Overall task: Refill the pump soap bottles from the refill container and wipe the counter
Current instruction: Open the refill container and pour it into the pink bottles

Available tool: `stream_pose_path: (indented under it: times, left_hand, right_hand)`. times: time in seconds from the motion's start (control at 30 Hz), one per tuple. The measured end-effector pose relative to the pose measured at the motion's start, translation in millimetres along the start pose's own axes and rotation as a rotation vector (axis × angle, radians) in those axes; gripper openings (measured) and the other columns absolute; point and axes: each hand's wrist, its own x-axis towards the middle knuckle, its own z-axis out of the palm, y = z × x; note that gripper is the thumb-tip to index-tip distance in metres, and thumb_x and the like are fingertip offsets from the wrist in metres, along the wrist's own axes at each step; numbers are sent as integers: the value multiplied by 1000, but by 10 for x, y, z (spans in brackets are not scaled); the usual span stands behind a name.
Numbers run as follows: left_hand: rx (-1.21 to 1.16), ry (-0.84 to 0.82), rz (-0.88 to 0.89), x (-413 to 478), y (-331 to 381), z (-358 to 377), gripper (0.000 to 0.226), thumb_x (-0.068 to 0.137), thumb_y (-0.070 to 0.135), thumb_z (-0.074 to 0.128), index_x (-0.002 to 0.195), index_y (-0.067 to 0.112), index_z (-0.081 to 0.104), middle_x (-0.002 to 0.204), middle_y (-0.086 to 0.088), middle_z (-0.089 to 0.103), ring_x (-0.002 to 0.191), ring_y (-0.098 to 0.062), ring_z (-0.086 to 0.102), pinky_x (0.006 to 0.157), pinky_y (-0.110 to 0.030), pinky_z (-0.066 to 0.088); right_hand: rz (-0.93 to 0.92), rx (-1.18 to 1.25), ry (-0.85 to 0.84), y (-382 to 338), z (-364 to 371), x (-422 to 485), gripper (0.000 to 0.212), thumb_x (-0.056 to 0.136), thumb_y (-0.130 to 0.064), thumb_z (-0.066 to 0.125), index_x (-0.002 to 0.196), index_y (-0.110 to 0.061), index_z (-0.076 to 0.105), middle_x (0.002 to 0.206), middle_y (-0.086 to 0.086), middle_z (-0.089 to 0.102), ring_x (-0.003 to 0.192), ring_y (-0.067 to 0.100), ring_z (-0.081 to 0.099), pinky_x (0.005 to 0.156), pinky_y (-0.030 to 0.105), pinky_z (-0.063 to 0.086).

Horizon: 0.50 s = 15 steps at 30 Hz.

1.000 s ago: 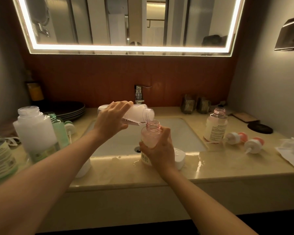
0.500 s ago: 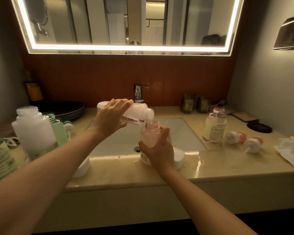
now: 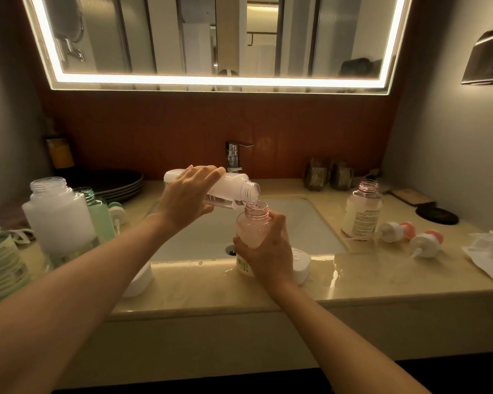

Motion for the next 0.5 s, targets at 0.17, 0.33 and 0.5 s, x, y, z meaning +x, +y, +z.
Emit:
stream_pose_path:
  times: [0.17, 0.33, 0.5]
  left_hand:
    - [-7, -7, 10, 9, -14, -1, 87, 49, 13, 90, 121, 12, 42, 114, -15, 62, 100, -35, 62, 82, -55, 49]
    - [-9, -4, 9, 4, -11, 3, 85, 48, 12, 90, 120, 10, 45, 113, -15, 63, 99, -35, 63, 82, -54, 49]
    - [0, 7, 21, 8, -13, -11, 85, 47, 12, 91, 119, 10, 45, 111, -16, 63, 98, -35, 63, 80, -55, 49]
  right_hand:
    - [1, 2, -2, 3, 4, -2, 77, 69, -42, 76, 113, -32, 14, 127, 6, 45, 107, 19, 51, 82, 28, 50]
    - [-4, 8, 3, 6, 3, -2, 77, 69, -42, 76, 113, -32, 14, 126, 6, 46, 106, 20, 51, 81, 28, 49]
    - [-3, 11, 3, 1, -1, -2, 76, 69, -42, 77, 112, -32, 14, 125, 6, 46, 106, 20, 51, 81, 29, 50]
